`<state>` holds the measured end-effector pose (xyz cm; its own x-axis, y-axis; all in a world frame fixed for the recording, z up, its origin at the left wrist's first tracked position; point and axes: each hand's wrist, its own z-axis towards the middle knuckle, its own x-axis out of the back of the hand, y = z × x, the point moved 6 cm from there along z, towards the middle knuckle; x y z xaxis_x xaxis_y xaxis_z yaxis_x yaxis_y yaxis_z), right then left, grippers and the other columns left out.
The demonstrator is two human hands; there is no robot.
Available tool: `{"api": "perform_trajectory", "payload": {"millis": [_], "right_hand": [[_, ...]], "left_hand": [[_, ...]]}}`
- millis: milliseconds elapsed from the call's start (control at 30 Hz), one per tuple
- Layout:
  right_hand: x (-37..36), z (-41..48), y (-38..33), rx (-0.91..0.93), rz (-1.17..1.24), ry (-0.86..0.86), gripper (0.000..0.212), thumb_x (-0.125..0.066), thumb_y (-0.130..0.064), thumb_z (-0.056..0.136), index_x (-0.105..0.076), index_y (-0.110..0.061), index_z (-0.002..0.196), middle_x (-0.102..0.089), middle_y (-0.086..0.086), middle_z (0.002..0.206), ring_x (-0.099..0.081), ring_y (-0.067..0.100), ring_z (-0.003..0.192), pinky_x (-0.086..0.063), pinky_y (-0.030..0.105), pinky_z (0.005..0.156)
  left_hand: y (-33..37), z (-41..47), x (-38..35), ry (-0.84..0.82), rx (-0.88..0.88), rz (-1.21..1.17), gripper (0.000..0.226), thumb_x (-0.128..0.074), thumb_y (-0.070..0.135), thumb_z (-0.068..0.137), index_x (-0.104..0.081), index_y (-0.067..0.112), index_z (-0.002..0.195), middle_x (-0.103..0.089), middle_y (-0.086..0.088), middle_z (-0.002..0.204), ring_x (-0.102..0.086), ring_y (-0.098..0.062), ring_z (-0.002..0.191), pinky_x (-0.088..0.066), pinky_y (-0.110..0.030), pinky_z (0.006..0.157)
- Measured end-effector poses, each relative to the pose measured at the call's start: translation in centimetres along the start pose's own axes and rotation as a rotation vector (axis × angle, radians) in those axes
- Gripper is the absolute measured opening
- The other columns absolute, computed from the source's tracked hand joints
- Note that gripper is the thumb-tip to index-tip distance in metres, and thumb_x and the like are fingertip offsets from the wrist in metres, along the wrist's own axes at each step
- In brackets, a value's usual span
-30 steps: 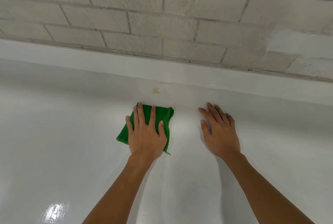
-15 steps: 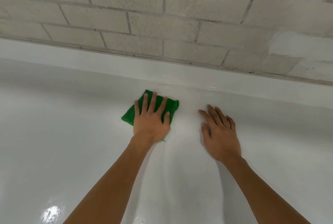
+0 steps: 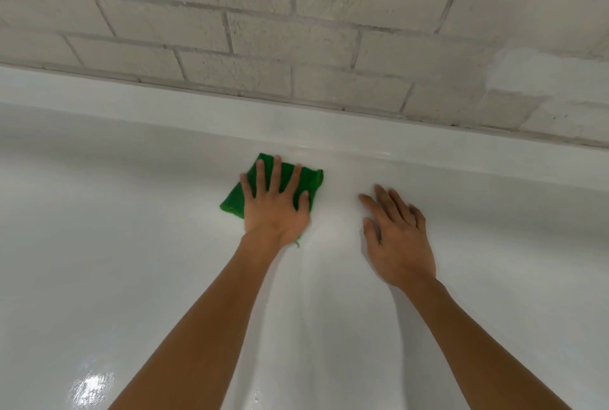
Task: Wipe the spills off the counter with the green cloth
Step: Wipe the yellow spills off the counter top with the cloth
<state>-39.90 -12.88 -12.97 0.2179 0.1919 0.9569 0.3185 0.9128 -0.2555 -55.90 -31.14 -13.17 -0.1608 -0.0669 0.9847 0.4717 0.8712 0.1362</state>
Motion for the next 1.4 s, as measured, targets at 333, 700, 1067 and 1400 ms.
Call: {"api": "perform_trajectory", "payload": {"millis": [333,700,1067,1400], "right_hand": [[0.0,0.0,-0.1,-0.008,-0.007,-0.019,0.06,-0.019,-0.046,0.107,-0.035,-0.035,0.164,-0.022,-0.003,0.177,-0.014,0.02,0.165,-0.013,0.049,0.132],[-0.1,0.0,0.2,-0.005,-0.007,-0.011,0.059,-0.022,-0.045,0.107,-0.037,-0.034,0.163,-0.024,-0.002,0.176,-0.017,0.021,0.164,-0.016,0.05,0.132],[0.0,0.0,0.0,-0.01,-0.004,-0.005,0.058,-0.023,-0.044,0.107,-0.037,-0.034,0.163,-0.024,-0.003,0.176,-0.016,0.02,0.164,-0.015,0.05,0.132],[-0.1,0.0,0.0,-0.016,-0.01,0.012,0.056,-0.026,-0.042,0.108,-0.038,-0.034,0.163,-0.023,-0.004,0.177,-0.015,0.019,0.164,-0.016,0.05,0.132]], "left_hand": [[-3.7,-0.4,0.4,0.06,-0.025,-0.02,0.07,-0.012,0.06,0.1,-0.006,0.039,0.167,0.004,0.0,0.176,0.006,-0.027,0.162,0.005,-0.06,0.128],[0.7,-4.4,-0.4,0.148,-0.203,-0.053,0.064,-0.021,0.055,0.103,-0.025,0.037,0.165,-0.015,-0.002,0.175,-0.009,-0.028,0.162,-0.004,-0.059,0.129],[-2.4,2.7,0.5,0.095,0.02,-0.049,0.067,-0.017,0.054,0.107,0.002,0.031,0.167,0.012,-0.008,0.175,0.01,-0.032,0.161,0.005,-0.061,0.128],[-1.5,4.1,0.6,0.084,0.1,-0.042,0.075,-0.017,0.053,0.107,0.0,0.011,0.167,0.006,-0.014,0.175,0.011,-0.03,0.161,0.006,-0.054,0.13]]}}
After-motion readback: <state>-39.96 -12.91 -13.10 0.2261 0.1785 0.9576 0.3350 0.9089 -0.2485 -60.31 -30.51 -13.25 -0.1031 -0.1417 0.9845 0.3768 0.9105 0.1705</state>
